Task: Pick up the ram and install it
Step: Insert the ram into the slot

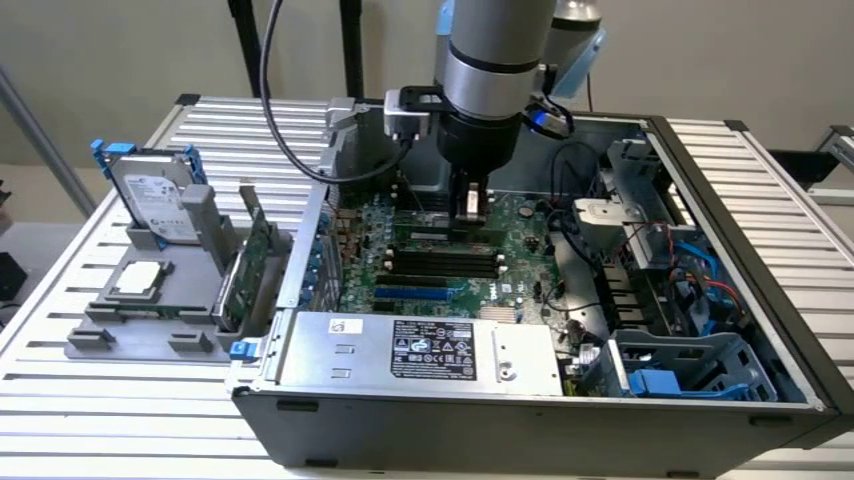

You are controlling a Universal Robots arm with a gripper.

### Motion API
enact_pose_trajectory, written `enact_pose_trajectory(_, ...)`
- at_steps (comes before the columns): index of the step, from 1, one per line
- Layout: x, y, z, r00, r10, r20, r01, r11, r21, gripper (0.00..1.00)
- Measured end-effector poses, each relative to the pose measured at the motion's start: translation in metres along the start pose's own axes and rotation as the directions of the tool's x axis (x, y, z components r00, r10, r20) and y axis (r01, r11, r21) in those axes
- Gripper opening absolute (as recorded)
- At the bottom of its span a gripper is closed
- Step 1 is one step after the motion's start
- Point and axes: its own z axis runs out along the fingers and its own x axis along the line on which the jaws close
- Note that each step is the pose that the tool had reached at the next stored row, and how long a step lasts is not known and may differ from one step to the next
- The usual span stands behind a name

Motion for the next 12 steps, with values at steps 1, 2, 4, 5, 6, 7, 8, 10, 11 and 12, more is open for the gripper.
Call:
enact_pose_trajectory(1, 0.000, -0.0001, 0.0018, 1.0000, 0.000, -0.0006, 0.000, 1.0000, 0.0000, 0.00)
enact_pose_trajectory(2, 0.000, -0.0001, 0.0036, 1.0000, 0.000, -0.0013, 0.000, 1.0000, 0.0001, 0.00)
enact_pose_trajectory(4, 0.000, -0.0002, 0.0072, 1.0000, 0.000, -0.0026, 0.000, 1.0000, 0.0000, 0.00)
enact_pose_trajectory(5, 0.000, -0.0003, 0.0090, 1.0000, 0.000, -0.0031, 0.000, 1.0000, 0.0001, 0.00)
enact_pose_trajectory(6, 0.000, -0.0003, 0.0108, 1.0000, 0.000, -0.0037, 0.000, 1.0000, 0.0001, 0.00)
enact_pose_trajectory(7, 0.000, -0.0004, 0.0127, 1.0000, 0.000, -0.0043, 0.000, 1.0000, 0.0001, 0.00)
enact_pose_trajectory(8, 0.000, -0.0005, 0.0146, 1.0000, 0.000, -0.0048, 0.000, 1.0000, 0.0002, 0.00)
enact_pose_trajectory(10, 0.000, -0.0006, 0.0182, 1.0000, 0.000, -0.0063, 0.000, 1.0000, 0.0002, 0.00)
enact_pose_trajectory(11, 0.000, -0.0006, 0.0199, 1.0000, 0.000, -0.0073, 0.000, 1.0000, 0.0001, 0.00)
enact_pose_trajectory(12, 0.000, -0.0007, 0.0218, 1.0000, 0.000, -0.0082, 0.000, 1.0000, 0.0002, 0.00)
